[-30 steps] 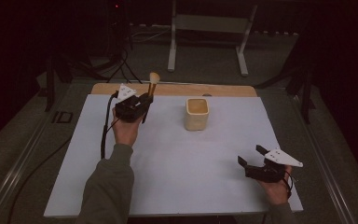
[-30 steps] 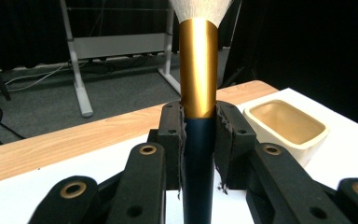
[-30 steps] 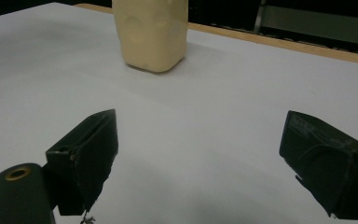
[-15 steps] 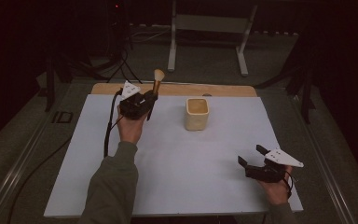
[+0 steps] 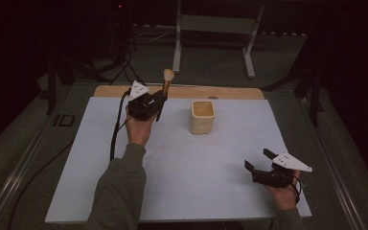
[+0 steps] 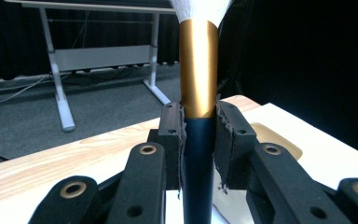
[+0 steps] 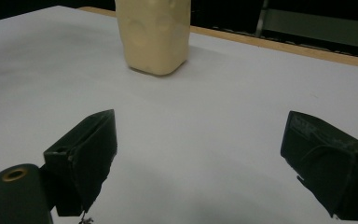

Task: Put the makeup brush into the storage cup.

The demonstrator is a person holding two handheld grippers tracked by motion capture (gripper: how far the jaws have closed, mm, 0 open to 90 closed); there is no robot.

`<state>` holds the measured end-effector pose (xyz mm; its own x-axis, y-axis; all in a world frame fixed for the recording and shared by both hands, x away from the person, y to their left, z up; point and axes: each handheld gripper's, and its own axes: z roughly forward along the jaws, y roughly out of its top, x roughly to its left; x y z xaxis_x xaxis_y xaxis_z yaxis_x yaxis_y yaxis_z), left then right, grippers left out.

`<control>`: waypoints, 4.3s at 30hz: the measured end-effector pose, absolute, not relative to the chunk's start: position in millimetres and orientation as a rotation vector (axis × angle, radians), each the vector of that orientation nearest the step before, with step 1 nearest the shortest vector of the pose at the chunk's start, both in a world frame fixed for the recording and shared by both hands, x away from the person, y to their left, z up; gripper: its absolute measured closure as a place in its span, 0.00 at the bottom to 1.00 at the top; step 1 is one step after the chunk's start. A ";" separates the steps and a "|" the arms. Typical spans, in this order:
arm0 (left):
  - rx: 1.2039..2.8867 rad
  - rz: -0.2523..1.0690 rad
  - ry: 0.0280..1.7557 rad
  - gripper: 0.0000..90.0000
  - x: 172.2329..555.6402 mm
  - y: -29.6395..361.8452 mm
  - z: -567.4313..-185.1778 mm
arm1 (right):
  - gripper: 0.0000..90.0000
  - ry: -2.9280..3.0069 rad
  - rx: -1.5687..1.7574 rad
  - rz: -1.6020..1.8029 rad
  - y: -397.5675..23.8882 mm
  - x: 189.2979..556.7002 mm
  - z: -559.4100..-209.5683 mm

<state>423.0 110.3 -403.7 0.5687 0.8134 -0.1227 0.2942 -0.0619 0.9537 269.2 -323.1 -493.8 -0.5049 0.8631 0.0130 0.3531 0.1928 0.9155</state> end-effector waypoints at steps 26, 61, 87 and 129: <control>1.640 0.552 0.894 0.83 431.2 79.0 -400.0 | 0.12 1.952 1.132 1.296 -324.0 268.9 -493.2; 1.630 0.532 0.848 0.83 447.2 36.4 -398.6 | 0.12 1.929 1.152 1.322 -325.8 270.5 -491.7; 1.641 0.512 0.820 0.83 458.0 3.0 -400.5 | 0.12 1.915 1.160 1.340 -328.1 270.6 -490.7; 1.702 0.484 0.814 0.83 472.0 -22.9 -422.1 | 0.12 1.895 1.162 1.361 -331.3 269.3 -488.7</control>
<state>472.0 -22.9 -422.1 0.6762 0.7310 -0.0915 0.2687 -0.1291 0.9545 269.3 -331.3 -488.7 -0.4902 0.8694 0.0625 0.3367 0.1228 0.9336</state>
